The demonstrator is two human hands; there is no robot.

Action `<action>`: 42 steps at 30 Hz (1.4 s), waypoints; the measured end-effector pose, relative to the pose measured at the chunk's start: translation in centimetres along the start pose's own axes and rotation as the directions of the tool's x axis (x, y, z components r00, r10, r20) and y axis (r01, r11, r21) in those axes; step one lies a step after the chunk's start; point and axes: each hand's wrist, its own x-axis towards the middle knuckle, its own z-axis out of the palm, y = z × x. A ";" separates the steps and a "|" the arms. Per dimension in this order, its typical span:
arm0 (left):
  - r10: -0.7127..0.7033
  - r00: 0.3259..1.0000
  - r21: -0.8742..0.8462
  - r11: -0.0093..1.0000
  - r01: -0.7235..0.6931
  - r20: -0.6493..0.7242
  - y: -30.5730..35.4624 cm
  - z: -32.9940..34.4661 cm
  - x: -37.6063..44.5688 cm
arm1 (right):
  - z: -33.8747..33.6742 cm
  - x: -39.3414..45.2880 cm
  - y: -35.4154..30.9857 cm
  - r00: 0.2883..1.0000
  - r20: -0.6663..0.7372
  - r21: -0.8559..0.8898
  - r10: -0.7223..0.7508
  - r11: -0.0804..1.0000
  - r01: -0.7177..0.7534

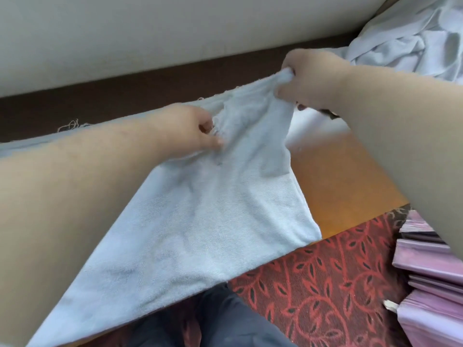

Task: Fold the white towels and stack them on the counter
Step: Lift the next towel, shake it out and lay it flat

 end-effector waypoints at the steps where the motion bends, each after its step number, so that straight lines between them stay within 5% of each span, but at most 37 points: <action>1: -0.046 0.998 0.031 0.998 0.047 -0.034 -0.8 -0.3 0.7 | 0.5 0.8 -0.1 0.998 -0.030 0.110 0.046 0.993 -0.043; 4: -0.180 0.971 -0.111 0.980 0.164 -0.156 -2.7 -0.7 2.7 | 2.8 3.4 -0.7 0.964 -0.009 0.533 0.267 0.817 -0.221; 7: -0.261 0.939 -0.165 0.960 0.227 -0.225 -3.4 -0.5 4.5 | 4.9 4.8 -0.6 0.943 0.024 0.667 0.331 0.697 -0.261; 14: -0.228 0.906 -0.260 0.956 0.139 -0.355 -5.9 1.4 1.3 | 6.6 4.1 -0.2 0.920 0.098 0.567 0.380 0.739 -0.365; 18: -0.175 0.934 0.127 0.966 0.224 -0.312 -7.2 2.5 -0.8 | 8.5 2.8 1.0 0.918 0.159 0.525 0.363 0.757 -0.390; 26: -0.374 0.862 -0.123 0.928 0.353 -0.342 -7.6 1.0 0.2 | 9.6 2.5 0.9 0.957 -0.031 0.493 0.288 0.838 -0.236; 30: -0.309 0.882 -0.169 0.949 0.265 -0.356 -7.1 4.9 -7.4 | 10.1 -1.3 1.1 0.935 -0.114 0.473 0.335 0.846 -0.245; 34: -0.296 0.918 -0.020 0.953 0.301 -0.266 -9.0 9.4 -16.7 | 13.7 -10.4 -0.3 0.929 -0.368 0.275 0.040 0.959 0.068; 37: -0.334 0.920 -0.026 0.942 0.336 -0.208 -11.0 10.6 -20.4 | 17.0 -14.0 -4.4 0.958 -0.208 0.010 -0.196 0.979 0.203; 40: -0.221 0.965 0.039 0.973 0.228 -0.138 -13.4 10.7 -22.1 | 17.4 -13.3 -10.0 0.996 -0.070 -0.062 -0.056 0.997 0.052; 42: -0.161 0.975 0.091 0.980 0.176 -0.152 -15.0 10.7 -22.9 | 17.0 -12.6 -14.4 0.989 -0.093 -0.046 -0.119 0.992 0.115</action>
